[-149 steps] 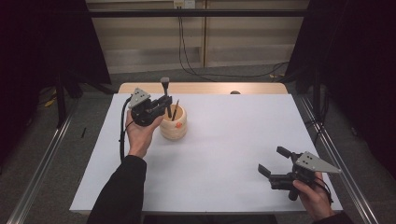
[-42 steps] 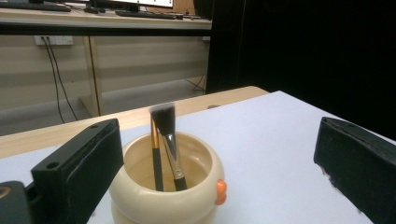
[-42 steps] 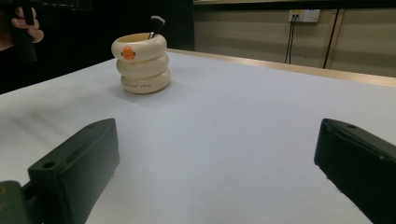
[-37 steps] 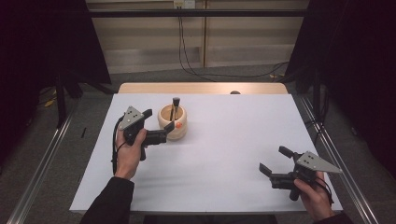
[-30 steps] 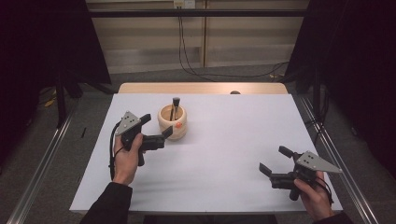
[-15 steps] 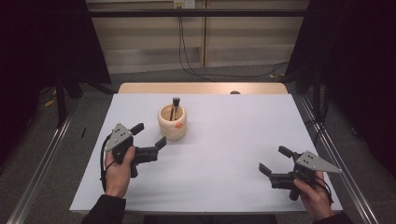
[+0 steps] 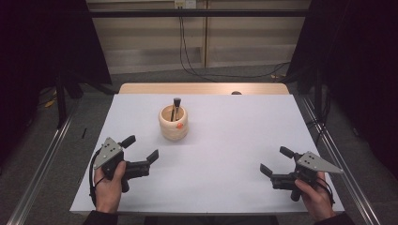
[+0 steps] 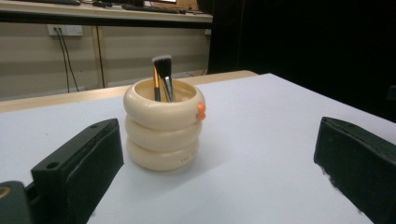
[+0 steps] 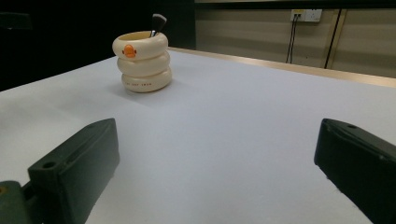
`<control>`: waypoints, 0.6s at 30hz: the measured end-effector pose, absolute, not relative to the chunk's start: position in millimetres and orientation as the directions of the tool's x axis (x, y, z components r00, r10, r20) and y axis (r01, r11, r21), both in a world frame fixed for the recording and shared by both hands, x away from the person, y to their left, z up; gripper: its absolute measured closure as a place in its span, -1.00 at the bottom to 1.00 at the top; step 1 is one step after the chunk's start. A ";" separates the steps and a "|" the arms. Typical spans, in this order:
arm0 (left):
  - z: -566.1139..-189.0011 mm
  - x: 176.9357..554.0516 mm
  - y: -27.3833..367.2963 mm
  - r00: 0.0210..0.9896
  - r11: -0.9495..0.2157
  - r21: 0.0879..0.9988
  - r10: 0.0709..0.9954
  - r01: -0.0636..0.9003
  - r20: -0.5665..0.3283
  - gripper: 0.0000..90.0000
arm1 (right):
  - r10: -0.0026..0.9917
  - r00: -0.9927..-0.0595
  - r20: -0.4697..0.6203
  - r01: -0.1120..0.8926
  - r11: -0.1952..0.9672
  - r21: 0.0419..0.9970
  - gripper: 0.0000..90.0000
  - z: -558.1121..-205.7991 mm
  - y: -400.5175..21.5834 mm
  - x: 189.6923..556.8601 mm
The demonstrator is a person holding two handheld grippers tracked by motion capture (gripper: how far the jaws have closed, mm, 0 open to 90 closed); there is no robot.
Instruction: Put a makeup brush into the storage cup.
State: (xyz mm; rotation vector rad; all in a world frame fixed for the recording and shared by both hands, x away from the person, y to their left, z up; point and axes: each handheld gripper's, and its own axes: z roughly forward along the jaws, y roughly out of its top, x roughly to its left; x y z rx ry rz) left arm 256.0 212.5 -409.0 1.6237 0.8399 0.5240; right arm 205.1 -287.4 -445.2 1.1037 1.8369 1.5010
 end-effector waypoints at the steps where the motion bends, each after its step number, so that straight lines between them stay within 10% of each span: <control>1: -409.2 253.9 212.5 0.636 -0.071 0.967 0.765 0.243 -0.104 -0.97 | 0.840 -0.534 0.098 0.265 0.056 0.963 -1.00 -445.2 -287.5 205.1; 18: -427.6 224.5 213.9 0.643 -0.078 0.970 0.761 0.229 -0.090 -0.98 | 0.840 -0.534 0.094 0.260 0.057 0.964 -1.00 -444.9 -286.8 204.5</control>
